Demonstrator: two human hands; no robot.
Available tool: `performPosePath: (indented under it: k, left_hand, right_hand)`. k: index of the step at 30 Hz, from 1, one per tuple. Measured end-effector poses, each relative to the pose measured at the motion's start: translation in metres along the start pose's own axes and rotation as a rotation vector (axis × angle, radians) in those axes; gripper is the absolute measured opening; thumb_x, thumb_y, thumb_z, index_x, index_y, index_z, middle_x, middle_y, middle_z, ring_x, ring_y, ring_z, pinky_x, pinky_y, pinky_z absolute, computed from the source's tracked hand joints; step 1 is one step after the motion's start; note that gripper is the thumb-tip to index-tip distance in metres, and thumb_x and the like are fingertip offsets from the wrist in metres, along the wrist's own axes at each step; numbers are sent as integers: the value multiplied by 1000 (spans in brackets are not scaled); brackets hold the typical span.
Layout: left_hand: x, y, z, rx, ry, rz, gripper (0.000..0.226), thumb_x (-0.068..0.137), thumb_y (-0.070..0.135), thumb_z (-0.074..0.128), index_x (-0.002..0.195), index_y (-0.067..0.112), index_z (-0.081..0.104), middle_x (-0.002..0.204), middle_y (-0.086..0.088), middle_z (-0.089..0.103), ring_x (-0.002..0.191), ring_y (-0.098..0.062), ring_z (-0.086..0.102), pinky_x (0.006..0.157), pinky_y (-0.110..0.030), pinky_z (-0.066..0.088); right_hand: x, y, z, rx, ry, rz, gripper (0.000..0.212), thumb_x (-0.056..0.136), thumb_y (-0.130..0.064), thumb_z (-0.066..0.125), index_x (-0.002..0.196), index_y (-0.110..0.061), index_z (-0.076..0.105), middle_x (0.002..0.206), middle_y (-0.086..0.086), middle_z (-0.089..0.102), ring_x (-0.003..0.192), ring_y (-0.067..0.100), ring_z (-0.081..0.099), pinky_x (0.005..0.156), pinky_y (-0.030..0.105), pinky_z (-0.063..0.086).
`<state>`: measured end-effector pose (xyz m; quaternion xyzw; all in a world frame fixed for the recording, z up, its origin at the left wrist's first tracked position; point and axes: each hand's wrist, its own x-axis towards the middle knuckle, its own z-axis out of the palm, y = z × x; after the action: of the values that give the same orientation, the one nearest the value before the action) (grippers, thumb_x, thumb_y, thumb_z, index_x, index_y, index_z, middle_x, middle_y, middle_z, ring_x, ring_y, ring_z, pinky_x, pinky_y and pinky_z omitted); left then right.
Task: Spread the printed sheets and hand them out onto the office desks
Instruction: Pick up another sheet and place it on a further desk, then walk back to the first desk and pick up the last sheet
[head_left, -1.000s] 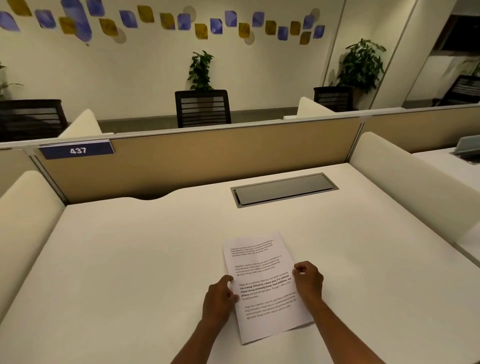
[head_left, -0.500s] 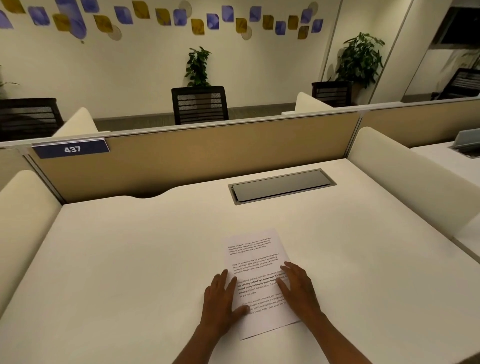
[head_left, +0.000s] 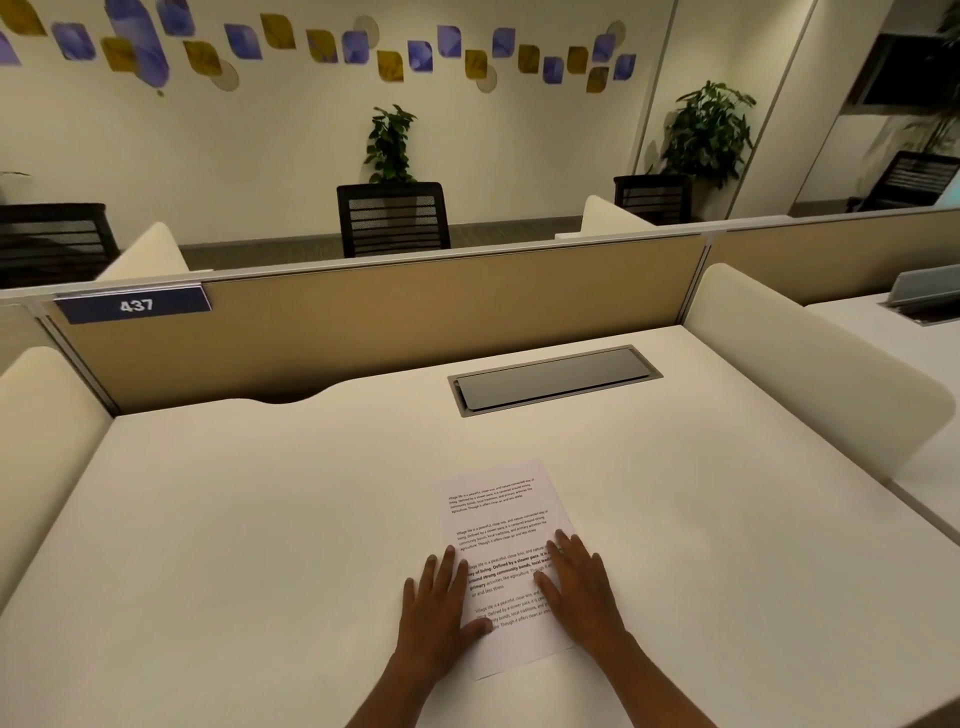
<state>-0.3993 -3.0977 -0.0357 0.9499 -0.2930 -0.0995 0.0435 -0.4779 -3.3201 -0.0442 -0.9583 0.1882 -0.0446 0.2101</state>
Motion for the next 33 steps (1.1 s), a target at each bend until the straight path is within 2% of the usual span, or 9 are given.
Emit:
performPosePath:
  k: [3,5,7,9,11,18,24,28,33]
  left_hand:
    - [-3,-3,-1,-18,80,-12,75,88,72,17,134,21,47,140,-5,56,127,-26,47,81,-46,57]
    - [-8,-8,-7,-28,92,-32,75,90,70,15,139,20,43,146,-6,49,133,-25,33,94,-49,50]
    - [-14,-12,-12,-47,86,-47,76,91,70,18,144,19,37,152,-6,40,138,-25,26,112,-49,25]
    - [-22,-19,-17,-87,94,-76,78,91,72,21,149,20,29,158,-7,29,143,-24,17,112,-44,0]
    - [-28,-23,-23,-100,141,-93,79,90,72,23,152,22,23,161,-5,18,146,-23,9,112,-43,-6]
    - [-78,-69,-34,-74,296,-272,81,91,71,27,154,23,12,164,-3,1,150,-25,0,116,-51,4]
    - [-150,-125,-41,-72,314,-480,82,91,71,27,154,22,13,164,-5,3,150,-27,4,116,-51,4]
    - [-219,-158,-44,-58,342,-647,82,90,72,24,154,23,12,164,-4,1,150,-27,2,115,-50,0]
    - [-303,-188,-32,-63,293,-815,82,89,75,23,154,25,14,163,-5,3,150,-30,6,114,-49,-8]
  right_hand:
    - [-1,-3,-7,-11,24,-10,88,88,-72,0,145,-20,42,156,1,35,146,19,24,118,29,-3]
    - [1,-11,-9,-43,27,-6,78,92,-67,7,147,-22,39,157,2,32,146,21,25,117,34,-1]
    - [4,-19,-11,-77,71,-18,75,92,-67,12,150,-24,32,160,2,24,148,23,20,117,39,0]
    - [8,-34,-11,-107,79,-43,73,92,-67,18,152,-26,26,162,2,18,149,25,16,118,43,-2]
    - [13,-47,-12,-104,75,-62,74,91,-67,24,152,-26,25,162,4,17,149,26,16,119,46,0]
    - [26,-124,6,-114,51,-270,79,88,-73,22,153,-28,22,163,5,14,150,28,11,119,55,8]
    - [9,-212,29,-108,-3,-458,79,88,-74,21,154,-31,12,164,3,1,151,25,-1,120,56,5]
    - [-24,-279,53,-105,-67,-592,79,87,-75,19,154,-33,11,164,2,1,151,25,-1,120,56,5]
    - [-88,-349,77,-87,-117,-739,79,87,-75,21,154,-33,13,164,3,4,151,27,4,119,57,11]
